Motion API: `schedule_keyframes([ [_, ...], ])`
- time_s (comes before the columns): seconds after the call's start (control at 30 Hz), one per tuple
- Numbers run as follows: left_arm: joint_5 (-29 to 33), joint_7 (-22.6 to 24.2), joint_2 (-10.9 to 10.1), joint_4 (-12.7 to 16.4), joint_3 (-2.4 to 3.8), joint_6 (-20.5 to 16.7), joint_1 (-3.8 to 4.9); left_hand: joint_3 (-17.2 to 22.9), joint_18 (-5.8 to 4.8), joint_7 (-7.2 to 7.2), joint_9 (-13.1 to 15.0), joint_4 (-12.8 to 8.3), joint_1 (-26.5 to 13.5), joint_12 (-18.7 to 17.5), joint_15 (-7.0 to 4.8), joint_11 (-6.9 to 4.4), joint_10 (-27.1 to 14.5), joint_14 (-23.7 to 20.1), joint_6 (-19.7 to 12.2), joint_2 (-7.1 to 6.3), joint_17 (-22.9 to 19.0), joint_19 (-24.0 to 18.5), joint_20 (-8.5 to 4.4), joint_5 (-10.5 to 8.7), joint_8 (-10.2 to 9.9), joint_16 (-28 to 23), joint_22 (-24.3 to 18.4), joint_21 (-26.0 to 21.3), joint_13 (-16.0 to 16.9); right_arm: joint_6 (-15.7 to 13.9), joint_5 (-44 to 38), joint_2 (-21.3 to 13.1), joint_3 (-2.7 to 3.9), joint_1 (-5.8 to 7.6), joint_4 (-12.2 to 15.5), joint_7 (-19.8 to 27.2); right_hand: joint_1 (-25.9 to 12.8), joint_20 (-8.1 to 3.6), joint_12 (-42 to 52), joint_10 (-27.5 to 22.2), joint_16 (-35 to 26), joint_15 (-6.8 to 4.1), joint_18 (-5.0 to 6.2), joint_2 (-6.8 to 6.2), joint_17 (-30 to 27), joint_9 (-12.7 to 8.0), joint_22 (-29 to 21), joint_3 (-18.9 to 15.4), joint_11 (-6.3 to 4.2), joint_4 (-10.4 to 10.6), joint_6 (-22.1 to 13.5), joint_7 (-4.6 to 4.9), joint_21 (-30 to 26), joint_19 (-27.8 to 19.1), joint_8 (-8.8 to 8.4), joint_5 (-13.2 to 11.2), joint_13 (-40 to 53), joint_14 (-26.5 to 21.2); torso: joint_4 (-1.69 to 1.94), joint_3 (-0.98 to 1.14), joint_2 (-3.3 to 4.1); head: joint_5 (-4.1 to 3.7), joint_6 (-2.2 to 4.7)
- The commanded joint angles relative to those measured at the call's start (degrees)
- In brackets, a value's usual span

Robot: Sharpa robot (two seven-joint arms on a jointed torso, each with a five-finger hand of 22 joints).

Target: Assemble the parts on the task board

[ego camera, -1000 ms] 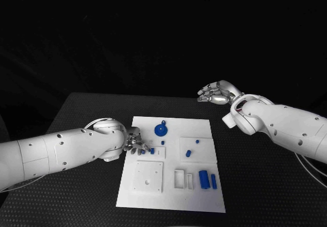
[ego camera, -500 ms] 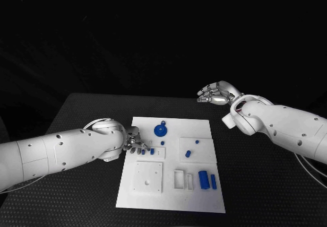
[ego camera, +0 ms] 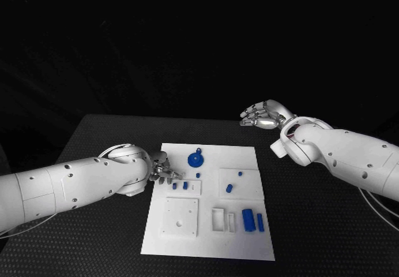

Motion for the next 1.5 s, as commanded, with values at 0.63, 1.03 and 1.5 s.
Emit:
schedule_keyframes([
  [0.63,2.65,2.37,-5.35,6.14,0.60,-2.97,0.04,-1.12,-0.38,1.70,-1.97,2.36,5.74,-4.82,1.27,1.37,-1.94,-1.63,-4.29,-2.25,-2.03,-1.62,-10.02,-0.13,-3.77,-3.64,-1.13,-1.63,-2.82,0.68,0.04,-0.35,0.01,-0.20,0.08,0.63,-0.39,0.02,-0.38,0.46,-0.37,0.38,-1.21,-0.09,-0.14,-0.07,0.16,-0.39,-0.03,-0.06,-0.41,0.64,-0.50,-0.45,0.19,0.49,-0.06,-0.01,0.09,0.03,0.00,-0.02,-0.20],
  [1.03,3.38,3.56,-5.85,6.92,0.45,-3.88,-0.02,-1.49,-0.79,2.51,-3.53,2.74,8.35,-5.70,1.84,2.04,-2.31,-2.19,-5.92,-3.32,-2.26,-2.07,-9.65,-0.12,-5.77,-4.10,-1.44,-2.07,-3.12,0.69,0.04,-0.41,0.01,-0.38,0.17,0.63,-0.38,0.01,-0.43,0.51,-0.37,0.38,-1.22,-0.05,-0.17,-0.08,0.21,-0.41,-0.03,-0.07,-0.40,0.64,-0.56,-0.44,0.20,0.55,-0.06,-0.01,0.03,-0.04,0.01,0.08,-0.27],
  [1.5,3.70,2.79,-5.05,6.02,-0.50,-1.67,-0.04,-1.54,-0.75,2.55,-4.05,6.85,7.94,-6.05,1.91,2.07,-2.23,-2.25,-5.75,-4.68,-2.30,-2.02,-9.58,-0.13,-6.17,-4.15,-1.62,-2.18,-3.14,0.70,0.04,-0.37,0.01,-0.41,0.14,0.61,-0.34,0.00,-0.48,0.55,-0.38,0.38,-1.22,-0.02,-0.20,-0.09,0.26,-0.41,-0.04,-0.10,-0.39,0.63,-0.62,-0.43,0.21,0.63,-0.06,-0.01,0.03,0.05,0.01,0.12,-0.45],
])
